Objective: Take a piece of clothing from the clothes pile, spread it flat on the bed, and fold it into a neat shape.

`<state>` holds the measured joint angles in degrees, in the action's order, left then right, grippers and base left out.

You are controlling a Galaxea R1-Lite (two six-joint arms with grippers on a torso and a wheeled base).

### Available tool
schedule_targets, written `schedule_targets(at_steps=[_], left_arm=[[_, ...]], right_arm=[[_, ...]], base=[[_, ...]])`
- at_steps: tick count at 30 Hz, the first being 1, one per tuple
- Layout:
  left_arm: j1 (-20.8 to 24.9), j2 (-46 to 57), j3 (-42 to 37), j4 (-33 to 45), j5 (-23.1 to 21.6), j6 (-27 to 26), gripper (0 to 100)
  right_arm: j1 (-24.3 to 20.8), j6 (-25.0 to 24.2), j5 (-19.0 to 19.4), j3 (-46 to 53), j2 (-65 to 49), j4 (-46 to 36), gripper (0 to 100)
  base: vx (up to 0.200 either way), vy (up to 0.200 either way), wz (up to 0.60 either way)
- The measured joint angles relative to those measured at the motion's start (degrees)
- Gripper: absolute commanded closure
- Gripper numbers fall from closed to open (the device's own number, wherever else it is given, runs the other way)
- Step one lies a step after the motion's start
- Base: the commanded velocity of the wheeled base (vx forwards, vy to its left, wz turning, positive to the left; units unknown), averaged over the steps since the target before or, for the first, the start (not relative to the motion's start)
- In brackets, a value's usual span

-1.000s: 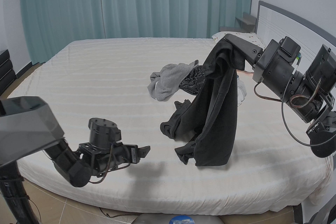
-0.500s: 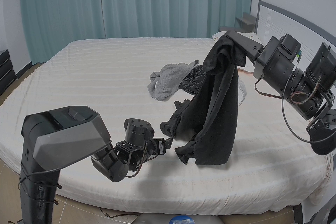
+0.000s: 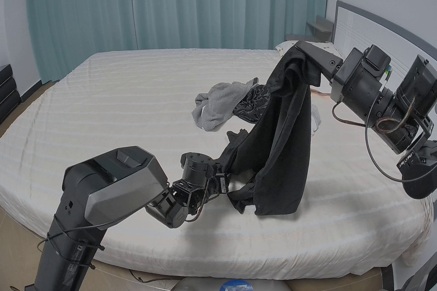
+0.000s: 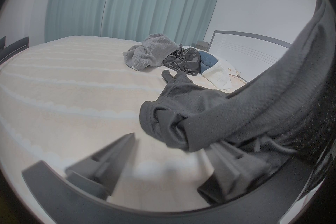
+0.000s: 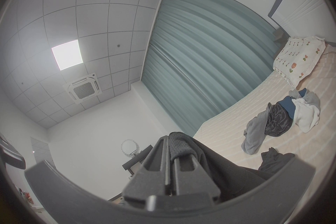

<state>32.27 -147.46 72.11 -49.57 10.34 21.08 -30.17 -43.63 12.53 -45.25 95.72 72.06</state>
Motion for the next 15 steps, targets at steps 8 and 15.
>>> schedule_targets(at_steps=[8,15], left_arm=[[-0.5,-3.4,4.1,-0.3,0.9,1.0,100],[-1.4,-0.8,2.1,-0.3,4.1,5.7,100]], right_arm=[[1.3,0.0,0.0,0.0,0.4,0.1,100],[3.1,0.0,0.0,0.4,0.9,0.1,100]], base=[[0.0,0.0,0.0],[0.0,0.0,0.0]])
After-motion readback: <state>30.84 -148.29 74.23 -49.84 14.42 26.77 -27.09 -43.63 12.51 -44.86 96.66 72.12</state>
